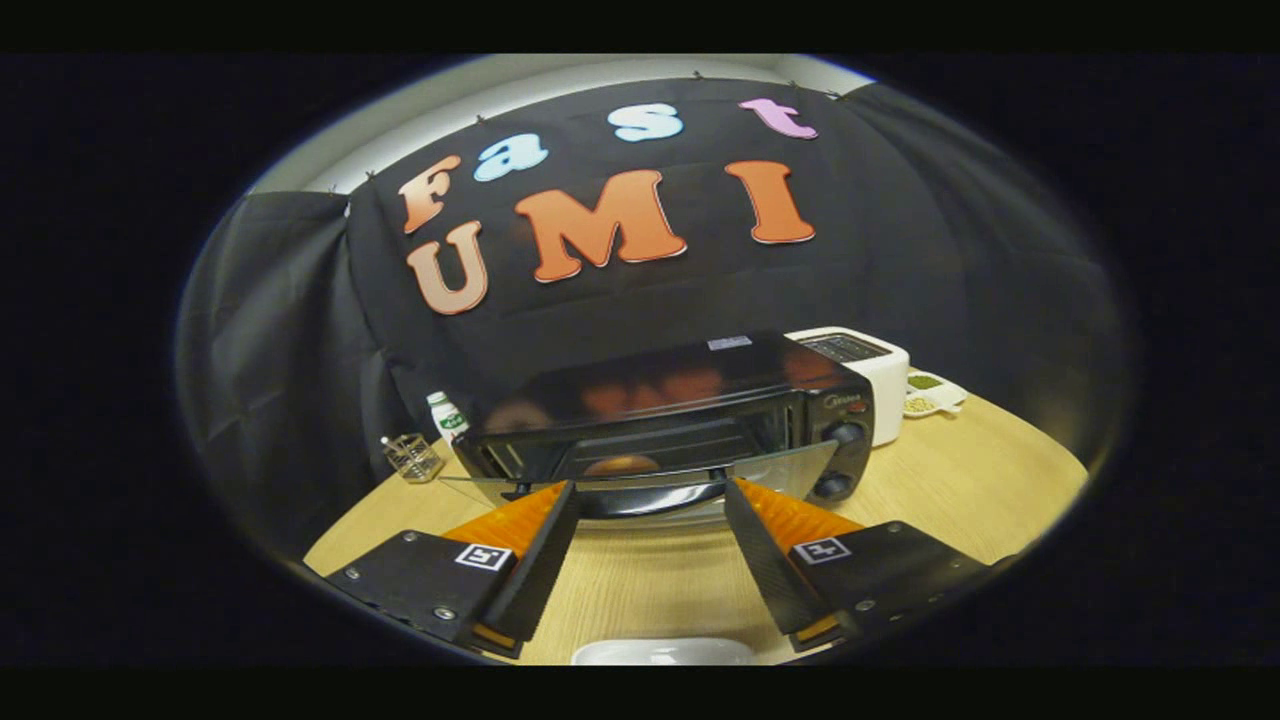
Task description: Open the toaster oven, put the food inside, and close the toaster oven door.
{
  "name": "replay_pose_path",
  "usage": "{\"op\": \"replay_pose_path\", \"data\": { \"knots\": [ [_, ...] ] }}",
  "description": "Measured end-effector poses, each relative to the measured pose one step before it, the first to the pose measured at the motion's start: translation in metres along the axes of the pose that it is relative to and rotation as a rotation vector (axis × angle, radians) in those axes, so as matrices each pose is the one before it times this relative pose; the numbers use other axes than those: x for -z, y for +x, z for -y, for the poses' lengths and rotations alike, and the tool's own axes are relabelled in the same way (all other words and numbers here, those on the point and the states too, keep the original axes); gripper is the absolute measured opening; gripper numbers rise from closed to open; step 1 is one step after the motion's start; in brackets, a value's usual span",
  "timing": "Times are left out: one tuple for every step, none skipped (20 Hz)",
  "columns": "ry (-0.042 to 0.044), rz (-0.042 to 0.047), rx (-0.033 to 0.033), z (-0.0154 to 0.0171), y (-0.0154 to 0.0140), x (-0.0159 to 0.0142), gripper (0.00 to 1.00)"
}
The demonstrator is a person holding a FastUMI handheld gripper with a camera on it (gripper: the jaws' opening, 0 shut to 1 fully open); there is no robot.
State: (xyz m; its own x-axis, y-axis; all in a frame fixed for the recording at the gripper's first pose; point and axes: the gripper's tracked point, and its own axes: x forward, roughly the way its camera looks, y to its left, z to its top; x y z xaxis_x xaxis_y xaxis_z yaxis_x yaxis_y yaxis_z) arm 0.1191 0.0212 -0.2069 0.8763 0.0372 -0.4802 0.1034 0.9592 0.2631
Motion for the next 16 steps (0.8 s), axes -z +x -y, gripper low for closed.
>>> {"op": "replay_pose_path", "data": {
  "knots": [
    [0.01381, -0.01072, -0.00691, -0.00211, 0.00923, 0.00013, 0.87],
    [0.00632, -0.00339, -0.01112, -0.0022, 0.00843, 0.00136, 0.87],
    [0.00061, -0.00477, -0.00781, -0.0033, 0.0074, 0.0019, 0.86],
    [-0.00551, -0.0103, -0.00329, -0.00143, 0.00541, 0.00367, 0.87],
    [-0.01406, -0.00729, -0.00046, -0.00176, 0.00152, 0.00454, 0.87],
    [-0.01864, 0.00288, 0.00542, -0.00105, 0.00215, 0.00195, 0.87],
    [-0.02897, 0.00864, 0.00437, -0.00133, -0.00219, 0.00003, 0.87],
    [-0.02504, 0.01446, 0.0029, -0.0015, -0.00272, -0.00201, 0.87],
    [-0.02036, 0.01622, -0.00039, -0.00223, -0.00436, -0.00209, 0.87],
    [-0.01396, 0.01601, -0.00092, -0.00231, -0.00769, -0.00355, 0.87],
    [-0.00932, 0.01752, -0.00528, -0.00229, -0.00889, -0.00323, 0.87],
    [-0.00433, 0.0218, -0.01266, -0.00347, -0.00778, -0.00601, 0.88],
    [-0.00494, 0.0204, -0.01208, -0.00322, -0.00993, -0.00673, 0.89],
    [-0.01248, 0.02594, -0.01496, -0.00448, -0.00926, -0.00818, 0.89],
    [-0.01582, 0.02515, -0.00521, -0.00266, -0.00989, -0.00936, 0.9],
    [-0.01584, 0.02291, -0.00548, -0.0008, -0.00875, -0.00863, 0.92]
  ]
}}
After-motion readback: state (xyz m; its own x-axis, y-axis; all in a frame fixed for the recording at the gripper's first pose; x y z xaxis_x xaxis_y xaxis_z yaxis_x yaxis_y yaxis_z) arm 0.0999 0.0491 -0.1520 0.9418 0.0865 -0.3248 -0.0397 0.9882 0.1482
